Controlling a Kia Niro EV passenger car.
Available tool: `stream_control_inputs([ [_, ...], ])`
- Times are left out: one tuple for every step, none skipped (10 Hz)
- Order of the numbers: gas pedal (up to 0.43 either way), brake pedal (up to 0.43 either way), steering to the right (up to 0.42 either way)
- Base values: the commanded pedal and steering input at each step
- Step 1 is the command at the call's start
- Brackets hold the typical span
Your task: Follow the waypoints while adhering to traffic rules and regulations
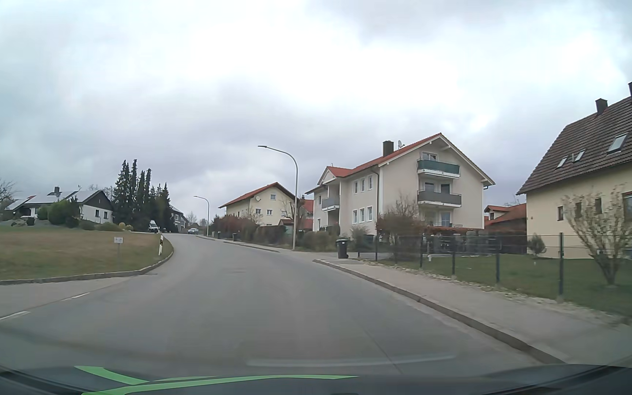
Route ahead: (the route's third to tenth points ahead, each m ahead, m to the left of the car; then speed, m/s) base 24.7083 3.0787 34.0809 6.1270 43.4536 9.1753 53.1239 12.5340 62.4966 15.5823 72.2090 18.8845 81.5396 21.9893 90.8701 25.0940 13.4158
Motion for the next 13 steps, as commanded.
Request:
stream_control_inputs([
  [0.197,0.0,-0.048],
  [0.197,0.0,-0.049],
  [0.197,0.0,-0.049],
  [0.197,0.0,-0.049],
  [0.197,0.0,-0.049],
  [0.197,0.0,-0.049],
  [0.197,0.0,-0.049],
  [0.197,0.0,-0.049],
  [0.197,0.0,-0.048],
  [0.197,0.0,-0.048],
  [0.197,0.0,-0.047],
  [0.209,0.0,-0.047],
  [0.209,0.0,-0.046],
])
